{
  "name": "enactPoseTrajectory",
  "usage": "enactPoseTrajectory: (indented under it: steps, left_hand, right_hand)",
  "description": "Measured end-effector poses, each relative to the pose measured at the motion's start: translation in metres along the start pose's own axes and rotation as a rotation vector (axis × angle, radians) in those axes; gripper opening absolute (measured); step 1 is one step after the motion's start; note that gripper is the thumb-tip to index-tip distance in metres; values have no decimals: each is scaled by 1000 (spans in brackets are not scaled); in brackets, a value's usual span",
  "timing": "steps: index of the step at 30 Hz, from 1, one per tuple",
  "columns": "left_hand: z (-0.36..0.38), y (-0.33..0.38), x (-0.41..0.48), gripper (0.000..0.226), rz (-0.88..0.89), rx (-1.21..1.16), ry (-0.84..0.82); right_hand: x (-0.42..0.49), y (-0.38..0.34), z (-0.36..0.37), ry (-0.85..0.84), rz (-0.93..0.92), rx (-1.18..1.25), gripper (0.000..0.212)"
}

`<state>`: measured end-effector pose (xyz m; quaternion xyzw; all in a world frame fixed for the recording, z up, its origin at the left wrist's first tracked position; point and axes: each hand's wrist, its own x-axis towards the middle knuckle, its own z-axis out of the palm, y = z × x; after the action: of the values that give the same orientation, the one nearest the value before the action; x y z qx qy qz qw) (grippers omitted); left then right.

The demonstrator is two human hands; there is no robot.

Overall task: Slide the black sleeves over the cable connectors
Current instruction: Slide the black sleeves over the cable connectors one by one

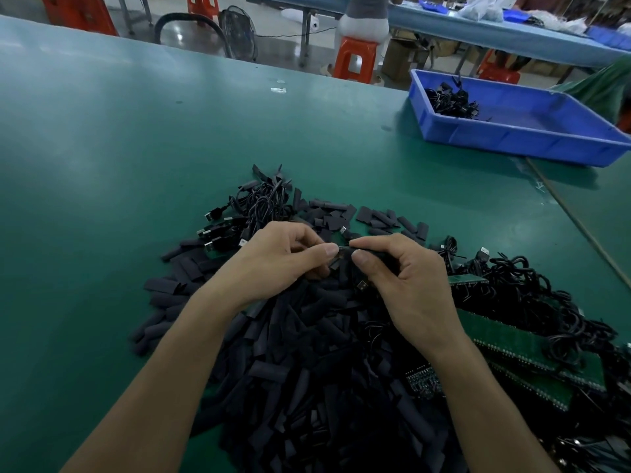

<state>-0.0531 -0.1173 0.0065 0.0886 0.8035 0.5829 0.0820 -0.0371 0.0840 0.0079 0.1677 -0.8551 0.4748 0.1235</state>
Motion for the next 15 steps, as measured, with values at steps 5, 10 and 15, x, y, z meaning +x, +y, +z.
enactPoseTrajectory:
  steps: [5, 10, 15]
  left_hand:
    - [-2, 4, -3, 25, -9, 2, 0]
    - [-1, 3, -1, 22, -10, -9, -16]
    - [-1, -1, 0, 19, -4, -10, -68]
  right_hand:
    - [-2, -1, 4, 52, -7, 3, 17]
    - [0, -1, 3, -14, -34, -23, 24]
    - [2, -1, 1, 11, -115, -105, 24]
